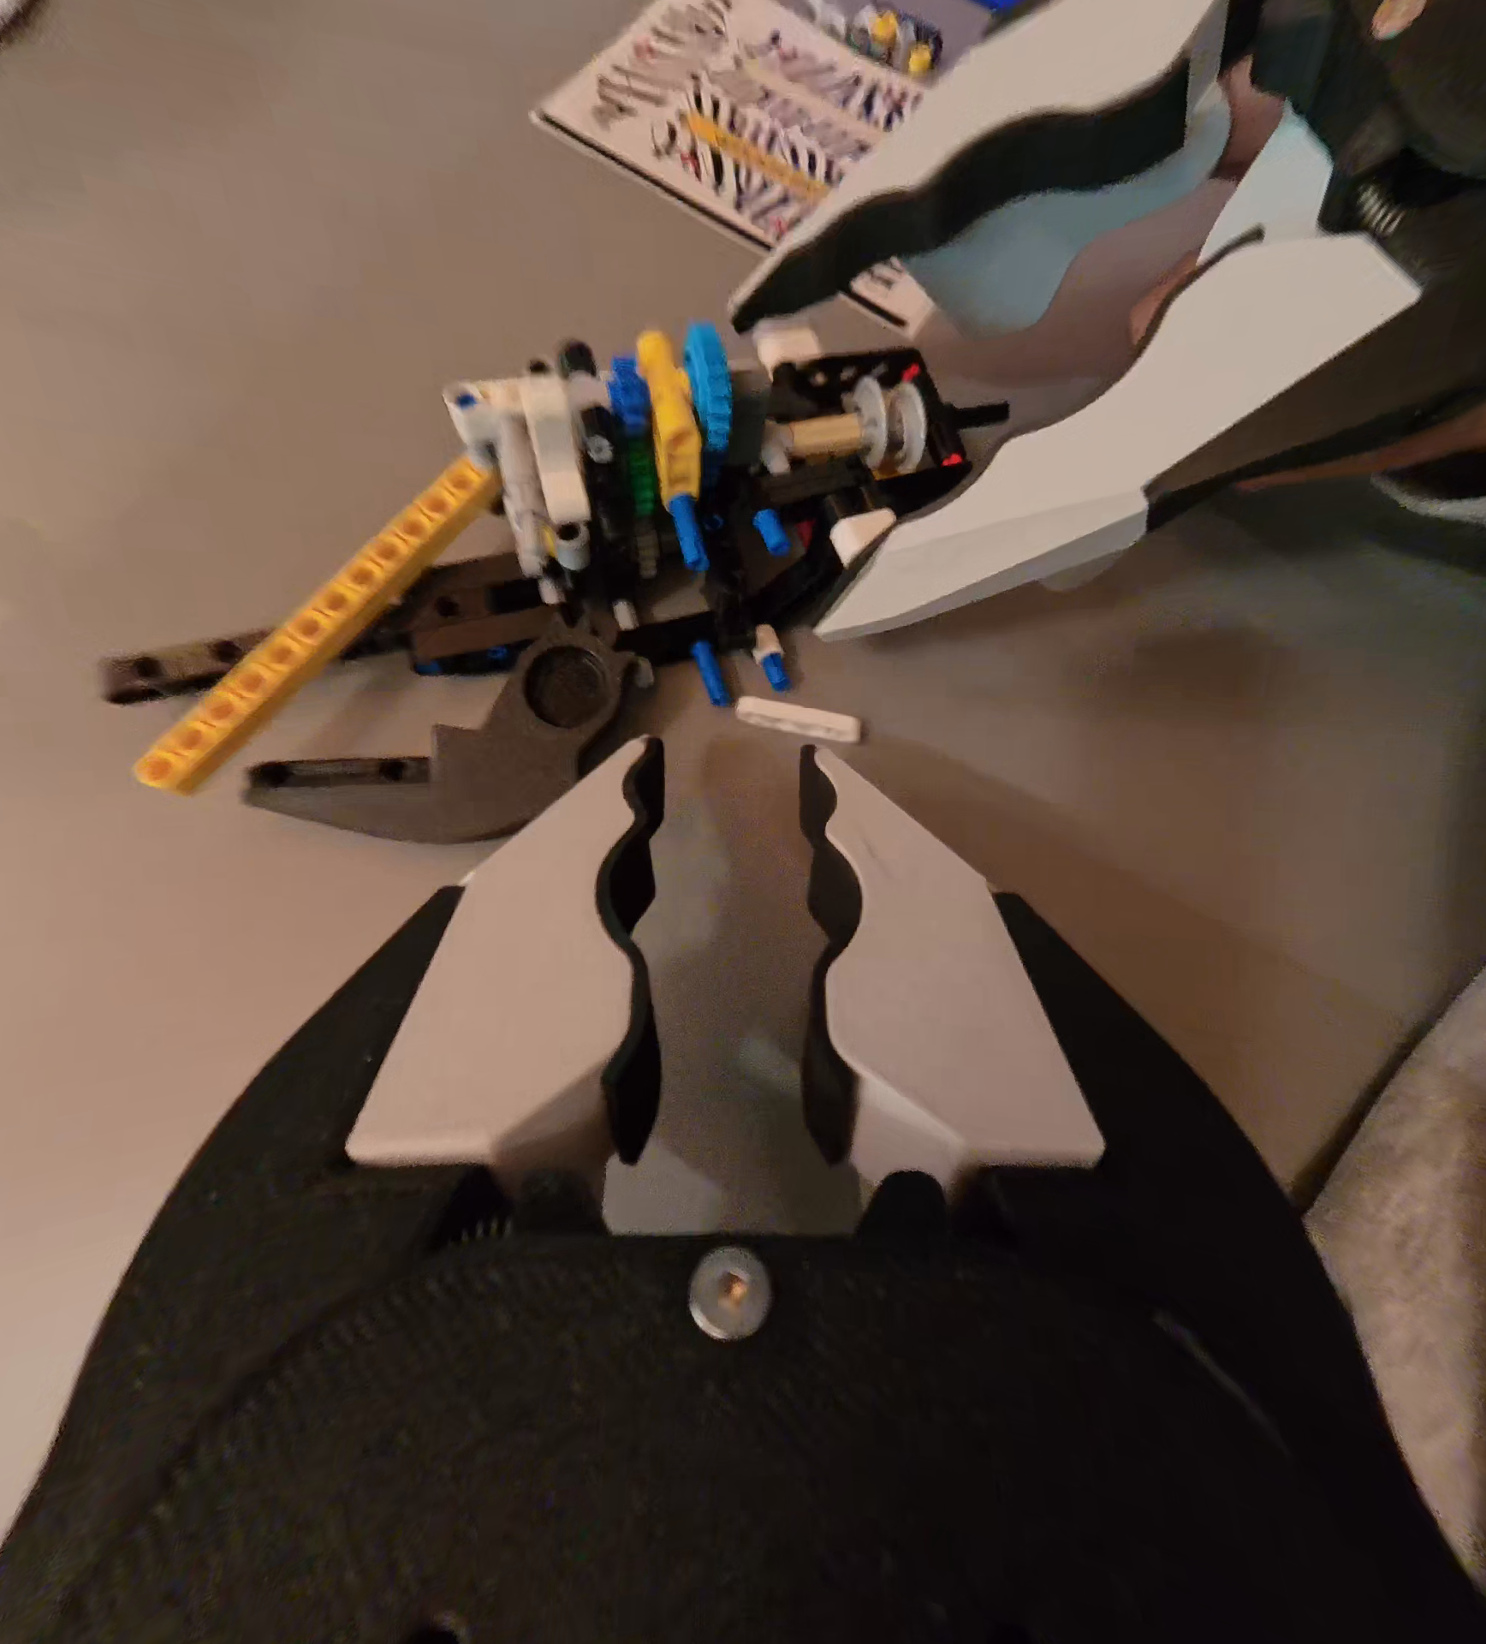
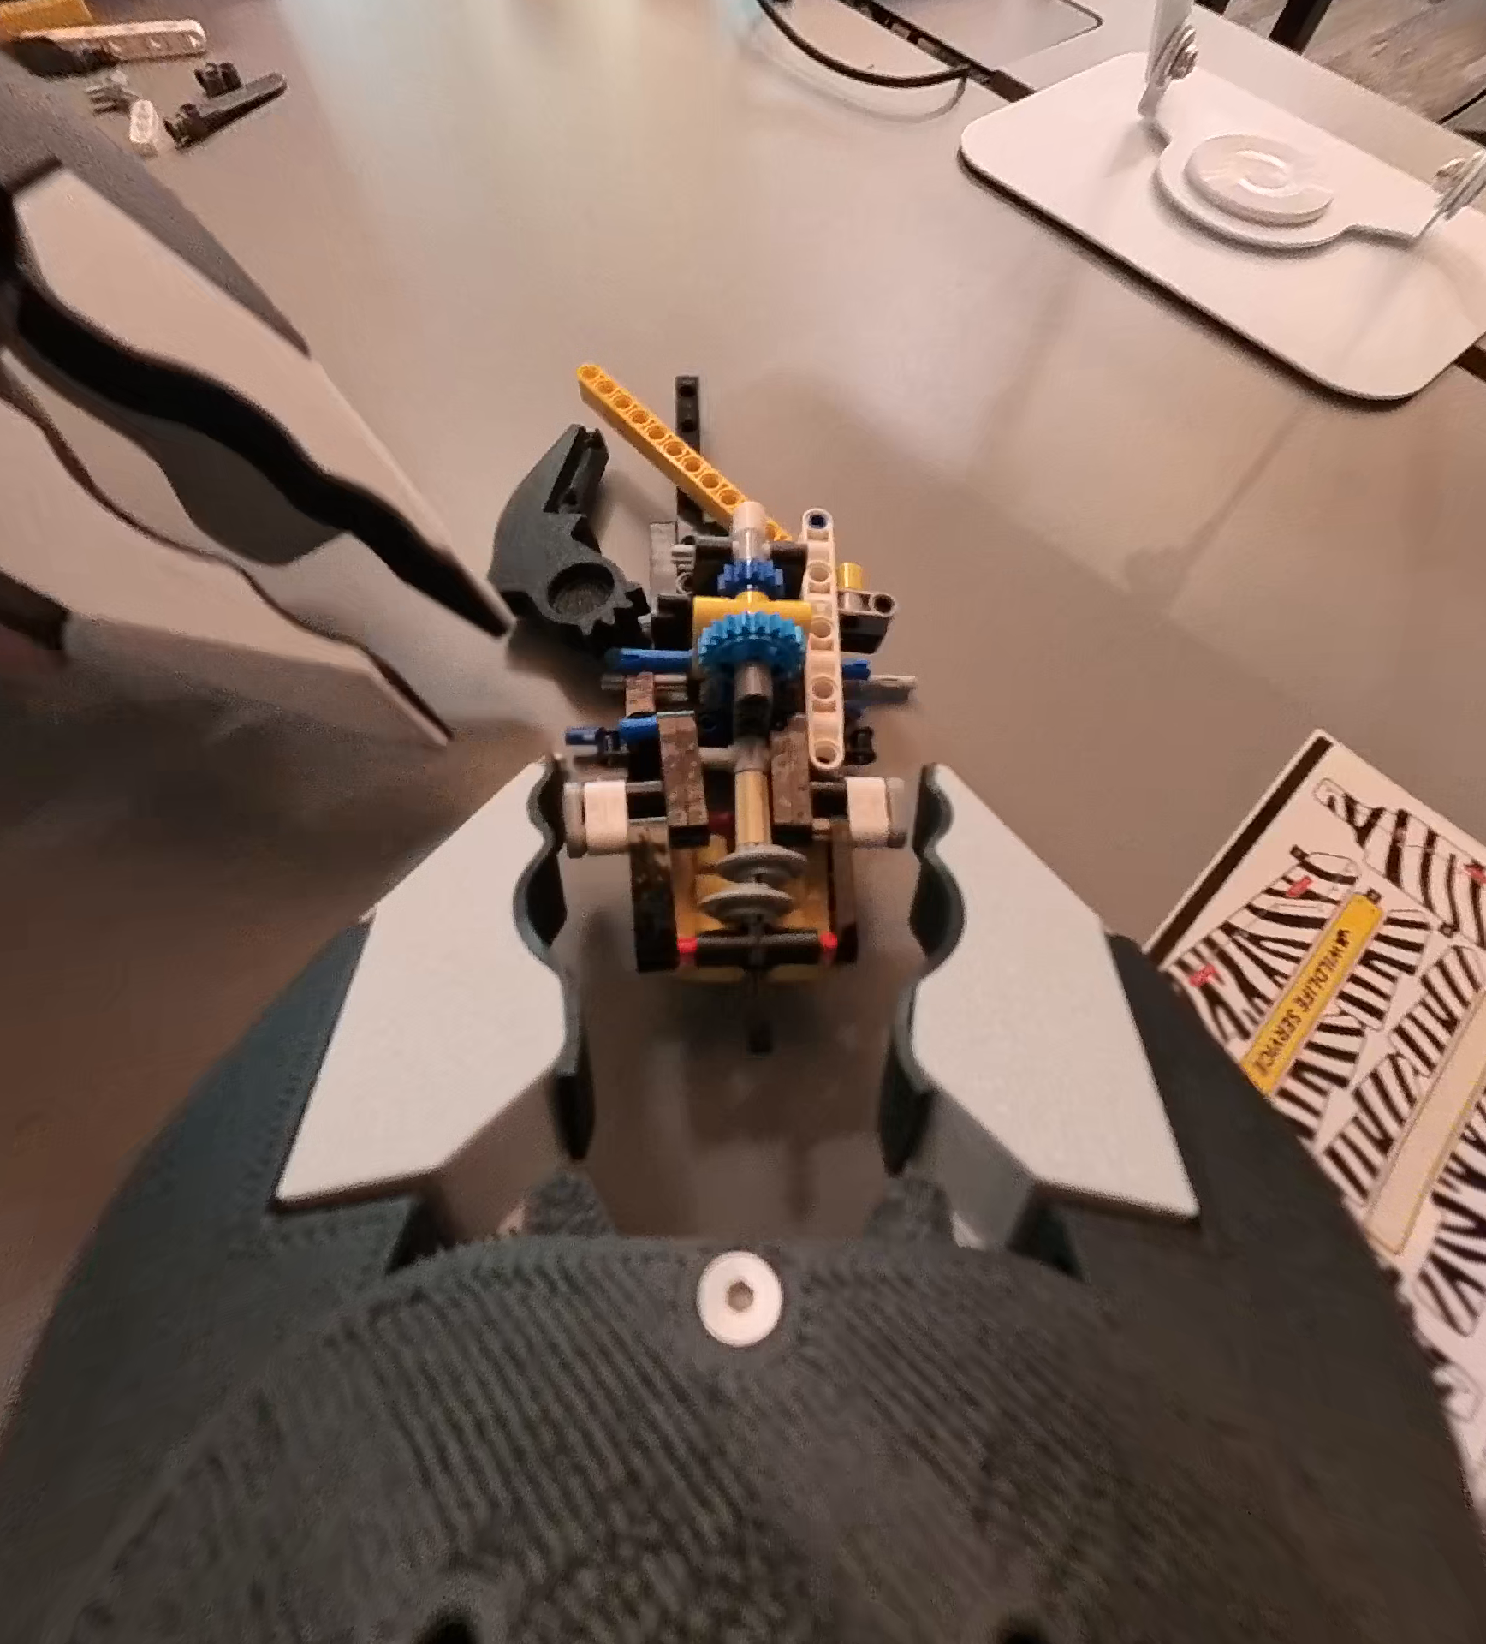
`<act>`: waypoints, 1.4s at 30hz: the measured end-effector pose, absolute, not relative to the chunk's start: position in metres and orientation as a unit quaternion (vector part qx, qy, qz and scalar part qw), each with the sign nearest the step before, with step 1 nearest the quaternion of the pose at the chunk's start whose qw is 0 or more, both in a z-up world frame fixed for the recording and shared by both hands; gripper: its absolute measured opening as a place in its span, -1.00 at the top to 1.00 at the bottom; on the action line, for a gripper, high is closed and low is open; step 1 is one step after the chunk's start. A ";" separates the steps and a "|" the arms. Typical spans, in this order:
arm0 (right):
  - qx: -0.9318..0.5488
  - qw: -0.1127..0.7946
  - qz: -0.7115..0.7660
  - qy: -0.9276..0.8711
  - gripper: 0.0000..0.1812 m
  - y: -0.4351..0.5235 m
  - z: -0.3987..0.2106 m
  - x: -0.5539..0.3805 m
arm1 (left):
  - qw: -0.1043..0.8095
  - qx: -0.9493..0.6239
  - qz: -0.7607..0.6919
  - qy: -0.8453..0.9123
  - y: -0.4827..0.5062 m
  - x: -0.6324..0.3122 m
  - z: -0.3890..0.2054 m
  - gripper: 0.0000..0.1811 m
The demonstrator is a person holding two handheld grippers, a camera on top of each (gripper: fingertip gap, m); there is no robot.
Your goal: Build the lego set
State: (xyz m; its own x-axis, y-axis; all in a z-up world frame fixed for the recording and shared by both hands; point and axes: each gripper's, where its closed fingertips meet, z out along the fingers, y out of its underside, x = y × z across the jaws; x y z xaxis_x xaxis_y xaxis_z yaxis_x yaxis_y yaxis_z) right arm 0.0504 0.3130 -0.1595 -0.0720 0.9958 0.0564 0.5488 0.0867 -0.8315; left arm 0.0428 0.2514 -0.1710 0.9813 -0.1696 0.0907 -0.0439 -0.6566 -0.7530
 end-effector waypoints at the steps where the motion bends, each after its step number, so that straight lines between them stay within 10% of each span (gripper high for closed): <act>1: -0.590 0.343 0.331 -0.652 0.13 0.314 -0.158 0.050 | 0.420 -0.903 -0.069 0.060 0.253 0.037 -0.164 0.67; 25: -0.618 0.403 0.347 -0.579 0.16 0.345 -0.128 0.076 | 0.480 -0.869 -0.024 0.118 0.290 0.007 -0.089 0.70; 32: -0.667 0.404 0.350 -0.519 0.21 0.358 -0.135 0.106 | 0.496 -0.837 -0.020 0.229 0.427 0.018 -0.041 0.71; 42: -0.664 0.416 0.350 -0.513 0.22 0.356 -0.136 0.128 | 0.354 -0.890 0.059 0.282 0.657 0.015 -0.156 0.71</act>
State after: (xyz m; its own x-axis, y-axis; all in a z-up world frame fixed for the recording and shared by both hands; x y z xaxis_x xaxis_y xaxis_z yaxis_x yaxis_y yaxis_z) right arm 0.1276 0.3560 -0.1356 0.2286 0.9728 -0.0382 0.3910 -0.1276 -0.9115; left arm 0.0147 0.6575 -0.1563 0.8342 -0.4601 -0.3038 -0.5432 -0.5909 -0.5965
